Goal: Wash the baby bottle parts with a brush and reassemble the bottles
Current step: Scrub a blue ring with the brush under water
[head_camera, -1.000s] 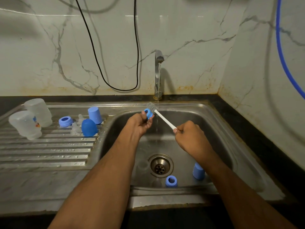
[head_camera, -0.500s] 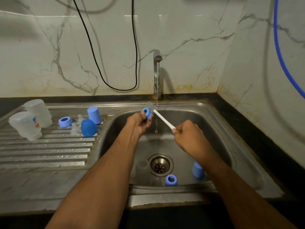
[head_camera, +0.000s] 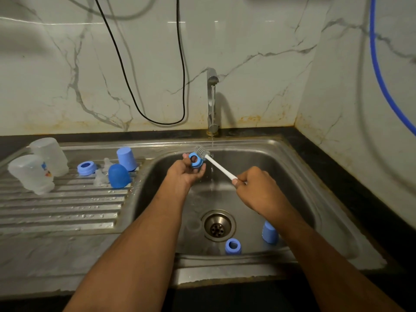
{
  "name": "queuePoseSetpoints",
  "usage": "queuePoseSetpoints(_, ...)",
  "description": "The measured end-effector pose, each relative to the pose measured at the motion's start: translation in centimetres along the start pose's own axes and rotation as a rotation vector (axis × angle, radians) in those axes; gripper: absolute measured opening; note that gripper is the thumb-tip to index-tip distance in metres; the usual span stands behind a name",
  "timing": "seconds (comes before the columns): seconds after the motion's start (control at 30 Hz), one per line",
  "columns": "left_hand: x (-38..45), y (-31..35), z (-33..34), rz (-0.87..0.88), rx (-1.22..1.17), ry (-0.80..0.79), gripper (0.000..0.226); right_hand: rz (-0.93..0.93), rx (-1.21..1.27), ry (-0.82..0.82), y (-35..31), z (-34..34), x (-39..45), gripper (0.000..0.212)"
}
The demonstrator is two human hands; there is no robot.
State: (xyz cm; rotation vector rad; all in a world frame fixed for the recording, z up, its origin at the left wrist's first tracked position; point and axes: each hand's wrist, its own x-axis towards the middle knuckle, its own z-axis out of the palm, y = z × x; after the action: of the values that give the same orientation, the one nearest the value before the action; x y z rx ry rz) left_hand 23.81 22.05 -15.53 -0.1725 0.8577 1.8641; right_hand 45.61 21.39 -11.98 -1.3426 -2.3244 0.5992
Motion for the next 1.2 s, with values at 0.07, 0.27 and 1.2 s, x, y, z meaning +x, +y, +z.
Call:
queuePoseSetpoints(0.07, 0.1, 0.1, 0.0, -0.015, -0.097, -0.031, 0.022, 0.007, 0.002, -0.006, 0.0, 0.0, 0.0, 0.027)
queuePoseSetpoints(0.27, -0.3, 0.0, 0.6, -0.002, 0.105, -0.111, 0.024, 0.027, 0.033, 0.018, -0.1, 0.6, 0.7, 0.025)
queuePoseSetpoints(1.2, -1.1, 0.2, 1.2, 0.218, 0.484, -0.078, 0.023, 0.053, 0.016, 0.006, 0.4, -0.7, 0.6, 0.027)
